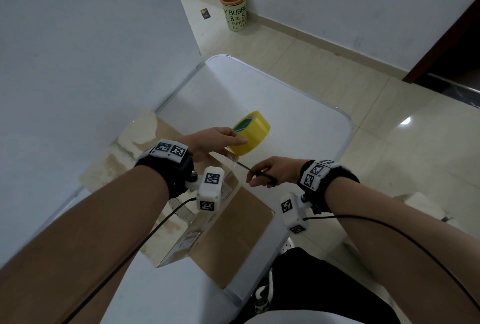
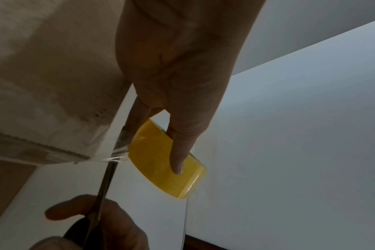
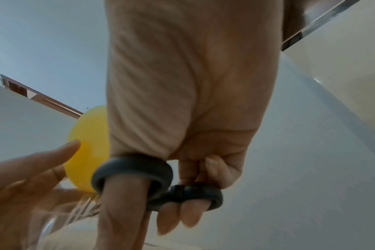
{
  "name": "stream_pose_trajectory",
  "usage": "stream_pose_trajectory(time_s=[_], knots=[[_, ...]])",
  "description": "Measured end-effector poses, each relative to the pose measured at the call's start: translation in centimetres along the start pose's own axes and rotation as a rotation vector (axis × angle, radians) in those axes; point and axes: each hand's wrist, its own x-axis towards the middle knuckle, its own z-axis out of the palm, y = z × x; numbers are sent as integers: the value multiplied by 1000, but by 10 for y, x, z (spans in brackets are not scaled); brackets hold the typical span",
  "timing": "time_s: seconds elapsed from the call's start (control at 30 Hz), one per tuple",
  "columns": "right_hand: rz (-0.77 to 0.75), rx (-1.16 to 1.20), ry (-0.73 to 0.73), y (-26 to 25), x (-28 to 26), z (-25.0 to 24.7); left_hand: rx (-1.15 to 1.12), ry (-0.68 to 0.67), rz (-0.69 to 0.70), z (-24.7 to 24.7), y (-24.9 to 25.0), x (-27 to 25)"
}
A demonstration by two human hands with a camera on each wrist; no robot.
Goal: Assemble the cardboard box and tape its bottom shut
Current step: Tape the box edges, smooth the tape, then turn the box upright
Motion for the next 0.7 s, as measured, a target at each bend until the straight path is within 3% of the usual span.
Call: stream_pose_trajectory(time_s=[0.3,0.7], knots=[[110,-39,-89,20,-9,-5,-23,-8,13,-1,-1,0],[53,54,-84,17,-7,-1,-1,-3,27,-1,-3,1]])
